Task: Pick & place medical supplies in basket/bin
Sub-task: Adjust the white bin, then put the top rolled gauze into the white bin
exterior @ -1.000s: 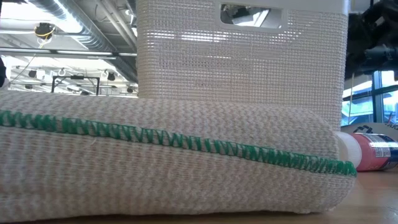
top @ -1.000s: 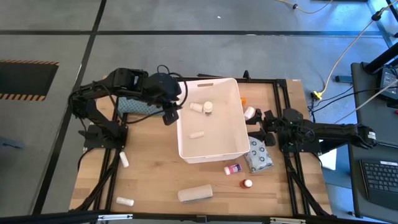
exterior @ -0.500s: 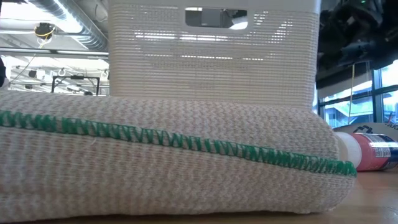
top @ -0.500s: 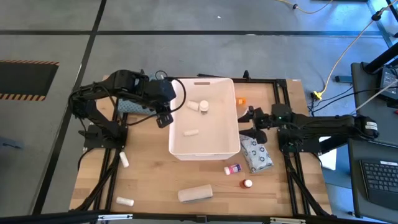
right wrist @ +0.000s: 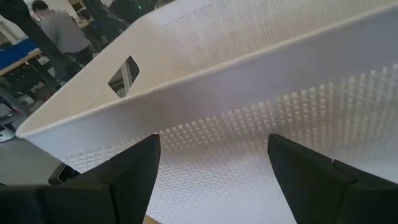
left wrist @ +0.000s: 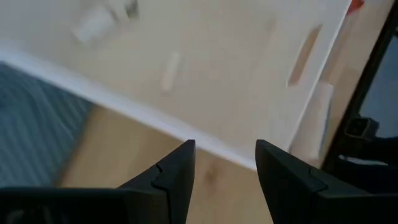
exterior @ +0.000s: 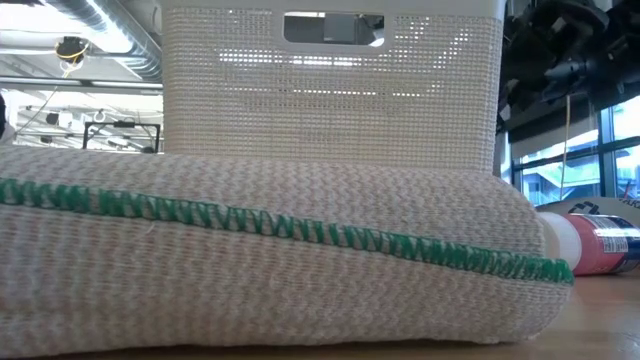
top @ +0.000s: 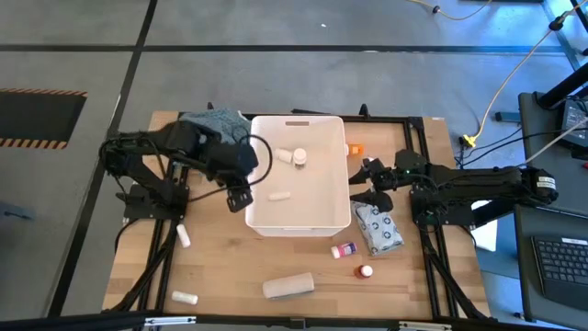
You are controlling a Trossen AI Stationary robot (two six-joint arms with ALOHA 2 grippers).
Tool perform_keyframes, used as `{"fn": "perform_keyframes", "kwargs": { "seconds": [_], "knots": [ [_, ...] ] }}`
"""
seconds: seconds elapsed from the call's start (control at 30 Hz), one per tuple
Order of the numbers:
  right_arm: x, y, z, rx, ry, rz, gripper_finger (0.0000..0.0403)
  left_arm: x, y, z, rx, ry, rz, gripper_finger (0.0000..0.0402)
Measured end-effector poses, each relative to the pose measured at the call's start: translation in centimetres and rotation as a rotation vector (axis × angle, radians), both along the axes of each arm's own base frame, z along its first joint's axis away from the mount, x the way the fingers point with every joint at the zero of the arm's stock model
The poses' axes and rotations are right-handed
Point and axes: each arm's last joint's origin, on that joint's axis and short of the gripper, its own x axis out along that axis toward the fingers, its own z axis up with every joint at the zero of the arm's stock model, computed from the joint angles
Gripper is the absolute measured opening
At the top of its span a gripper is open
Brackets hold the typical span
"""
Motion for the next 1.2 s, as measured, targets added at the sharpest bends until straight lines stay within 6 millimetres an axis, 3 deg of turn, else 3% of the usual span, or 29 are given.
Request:
{"fn": "perform_keyframes", "kwargs": {
  "seconds": [0.3, 0.53, 0.77, 0.97, 1.2],
  "knots": [
    [0.0, 0.0, -0.1, 0.008, 0.050, 0.000, 0.0299, -0.1, -3.6, -6.8, -0.187, 0.326, 0.135, 0.0146],
    [0.0, 0.0, -0.2, 0.012, 0.052, -0.001, 0.0299, -1.5, -5.5, -12.3, -0.145, 0.548, 0.421, 0.0146],
    [0.0, 0.0, -0.2, 0.013, 0.053, -0.001, 0.0299, -4.0, -6.8, -17.1, -0.085, 0.767, 0.554, 0.0145],
    [0.0, 0.0, -0.2, 0.017, 0.054, -0.002, 0.0299, -6.0, -7.8, -19.4, 0.024, 0.826, 0.671, 0.0145],
    [0.0, 0.0, -0.1, 0.038, 0.056, -0.008, 0.0299, -6.7, -8.7, -19.6, 0.055, 0.823, 0.690, 0.0145]
  ]
}}
